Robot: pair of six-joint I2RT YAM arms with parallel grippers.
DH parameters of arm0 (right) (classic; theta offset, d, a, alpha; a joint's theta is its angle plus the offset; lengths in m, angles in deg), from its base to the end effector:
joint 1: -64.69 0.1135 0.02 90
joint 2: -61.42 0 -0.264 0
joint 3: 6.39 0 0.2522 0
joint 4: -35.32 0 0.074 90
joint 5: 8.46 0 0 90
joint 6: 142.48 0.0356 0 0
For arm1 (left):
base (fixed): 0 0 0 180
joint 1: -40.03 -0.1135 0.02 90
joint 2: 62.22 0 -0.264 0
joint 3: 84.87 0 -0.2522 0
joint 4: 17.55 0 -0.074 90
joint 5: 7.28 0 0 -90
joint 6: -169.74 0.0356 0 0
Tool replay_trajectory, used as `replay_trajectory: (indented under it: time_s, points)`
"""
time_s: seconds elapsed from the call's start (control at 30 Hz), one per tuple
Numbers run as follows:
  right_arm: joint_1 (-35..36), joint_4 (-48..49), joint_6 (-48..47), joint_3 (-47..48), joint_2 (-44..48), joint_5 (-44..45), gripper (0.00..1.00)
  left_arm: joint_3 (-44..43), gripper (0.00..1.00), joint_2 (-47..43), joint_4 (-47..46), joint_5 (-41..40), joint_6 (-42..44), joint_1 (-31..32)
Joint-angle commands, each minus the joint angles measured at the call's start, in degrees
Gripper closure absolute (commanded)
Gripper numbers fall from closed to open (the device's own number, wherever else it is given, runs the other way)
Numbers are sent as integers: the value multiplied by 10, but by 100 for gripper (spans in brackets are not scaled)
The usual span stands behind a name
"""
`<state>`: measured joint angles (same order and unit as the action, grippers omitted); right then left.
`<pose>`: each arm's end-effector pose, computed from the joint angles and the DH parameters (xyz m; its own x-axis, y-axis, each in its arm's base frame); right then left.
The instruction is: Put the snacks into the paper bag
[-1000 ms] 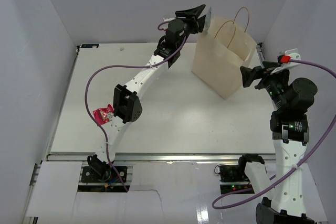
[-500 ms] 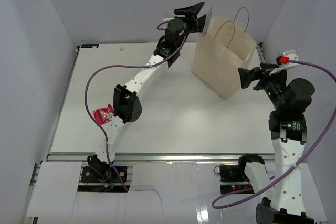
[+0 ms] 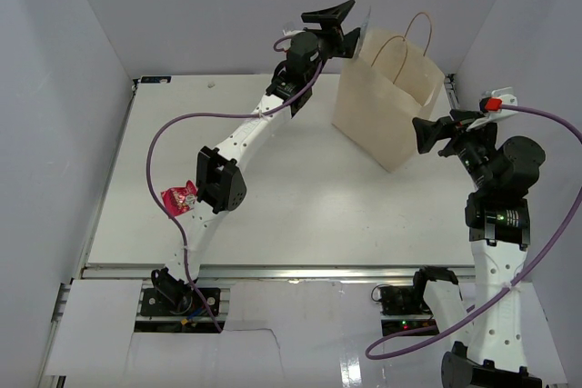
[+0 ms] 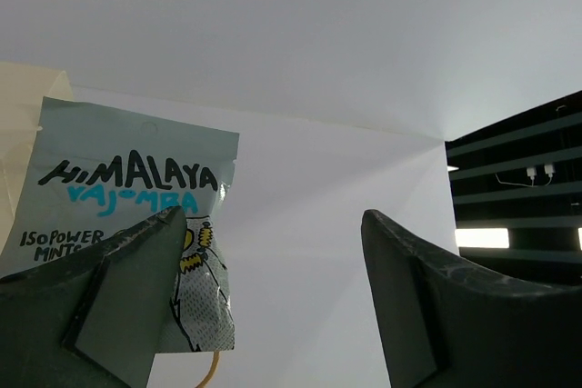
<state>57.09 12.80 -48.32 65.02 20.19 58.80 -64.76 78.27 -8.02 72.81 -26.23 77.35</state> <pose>0.1459 -0.0056 0.4285 0.1131 0.0524 -0.9922 -0.2667 0.9636 0.0205 0.4562 -0.3401 0.3839 -0.4820 -0.8234 0.2994 0.0038 -0.3437 -0.9391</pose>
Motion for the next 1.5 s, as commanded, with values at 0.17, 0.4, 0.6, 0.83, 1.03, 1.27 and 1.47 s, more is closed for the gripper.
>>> replay_trajectory:
  time_s: [0.17,0.4,0.6,0.83,1.03,1.27,1.47]
  points:
    - [-5,27,5,-8,5,-5,6,-19,11,-7,10,6,10,6]
    - [-5,30,6,-12,4,-7,6,-17,11,-11,12,19,18,5]
    - [-5,30,6,-12,3,-9,6,-16,11,-17,-5,22,24,5]
    - [-5,29,-4,-9,-1,-27,6,-5,10,-55,-17,34,78,-17]
    - [-4,41,-28,23,-34,-45,5,18,9,-81,-28,69,131,-28]
    - [7,-3,-34,223,-238,-76,12,165,7,-262,1,153,380,-71]
    - [34,-60,-71,403,-416,-73,28,469,2,-496,13,153,575,-117]
